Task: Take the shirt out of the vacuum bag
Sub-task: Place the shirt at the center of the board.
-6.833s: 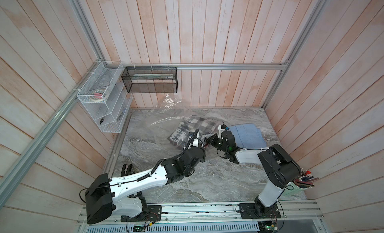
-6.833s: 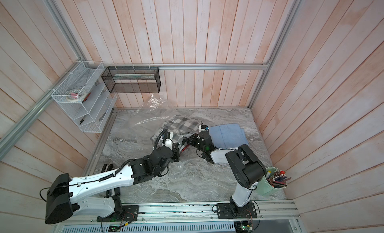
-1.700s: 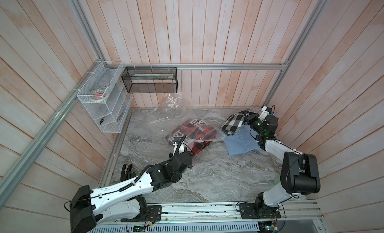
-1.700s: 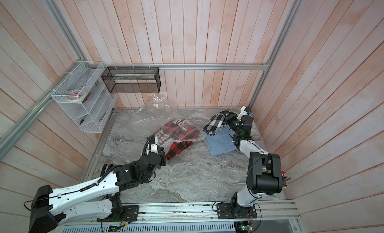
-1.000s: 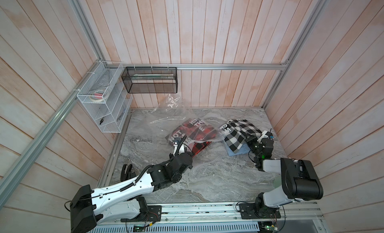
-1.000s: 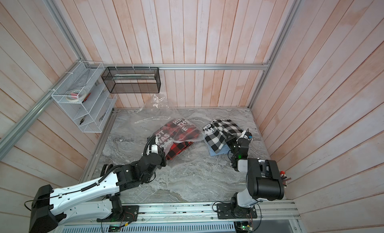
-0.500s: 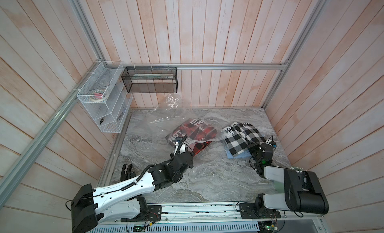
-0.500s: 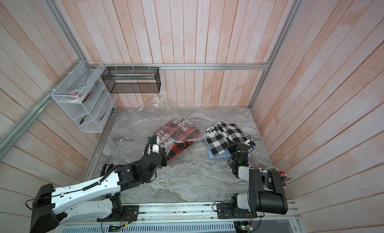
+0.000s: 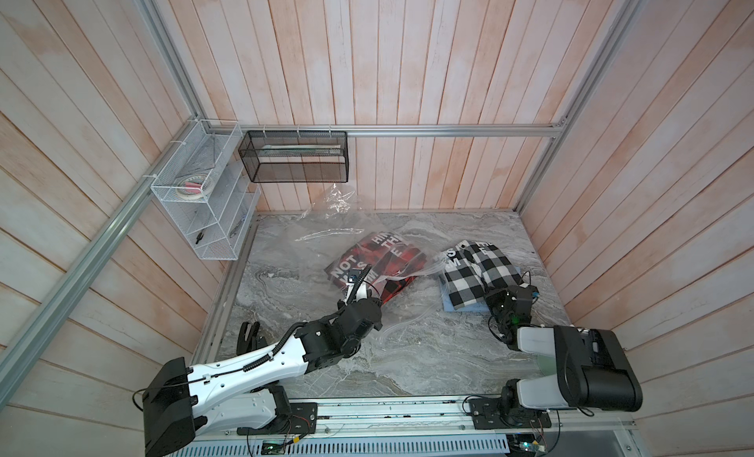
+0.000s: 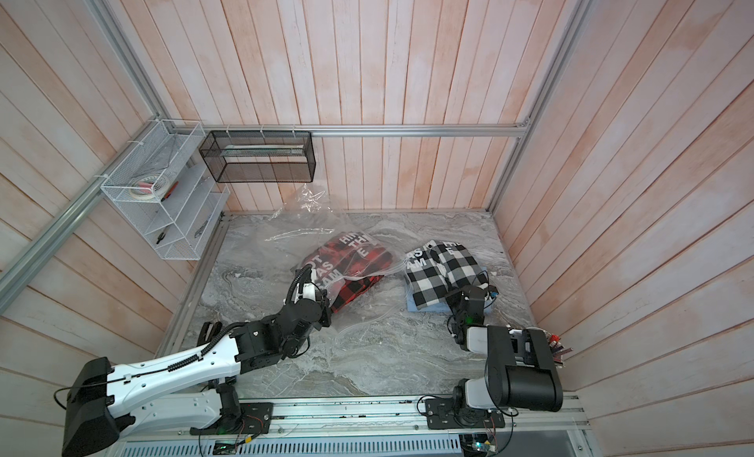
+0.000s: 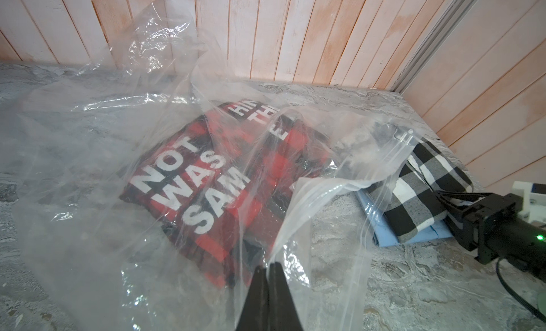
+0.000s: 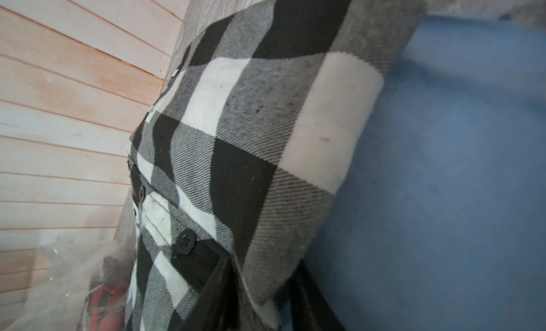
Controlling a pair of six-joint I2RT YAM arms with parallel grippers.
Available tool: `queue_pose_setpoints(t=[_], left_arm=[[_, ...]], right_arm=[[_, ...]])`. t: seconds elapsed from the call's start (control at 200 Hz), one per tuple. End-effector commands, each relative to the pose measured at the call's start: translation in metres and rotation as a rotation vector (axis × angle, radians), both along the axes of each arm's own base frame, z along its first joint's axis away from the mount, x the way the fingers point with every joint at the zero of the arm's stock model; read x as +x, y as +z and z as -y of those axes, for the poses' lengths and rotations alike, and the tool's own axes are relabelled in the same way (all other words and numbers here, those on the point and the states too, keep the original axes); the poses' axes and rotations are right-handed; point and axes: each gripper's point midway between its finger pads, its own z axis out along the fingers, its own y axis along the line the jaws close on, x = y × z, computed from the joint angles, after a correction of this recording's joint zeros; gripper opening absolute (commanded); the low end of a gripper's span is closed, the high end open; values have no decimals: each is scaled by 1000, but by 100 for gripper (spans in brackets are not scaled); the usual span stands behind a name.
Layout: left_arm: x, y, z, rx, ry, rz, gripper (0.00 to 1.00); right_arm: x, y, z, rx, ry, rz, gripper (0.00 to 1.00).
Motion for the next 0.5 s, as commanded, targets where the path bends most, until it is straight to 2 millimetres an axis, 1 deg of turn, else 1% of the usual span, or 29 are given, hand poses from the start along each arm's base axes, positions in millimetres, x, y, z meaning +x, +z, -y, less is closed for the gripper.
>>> queue_pose_setpoints(t=[0.0,0.085,0.18,0.205,0.235,0.27,0.295,0.31,0.385,0.495], left_arm=[[5,2,3,-15,10,11,0],[6,4,10,-29,-11,14,0],[6,11,21,-63,-55,37,0],[5,13,24,-68,-72,45,0],[6,15,27,-74,-84,52,0],[6,17,29,-83,-94,58,0],[7,18,31,-90,-96,60,0],[8,19,31,-98,-96,60,0],[13,15,27,-118,-43,36,0],[19,16,30,-91,-37,58,0]], right_arm=[[-4,-2,-1,-16,10,-29,54],[-3,5,-3,-13,17,-10,68],[1,15,-7,-14,43,16,78],[4,20,-10,-13,61,30,82],[6,26,-13,-15,85,44,88],[8,32,-17,-16,100,52,91],[10,40,-21,-25,118,75,97],[11,45,-23,-33,131,90,98],[16,73,-37,-86,185,134,98],[17,129,-61,-208,260,240,98]])
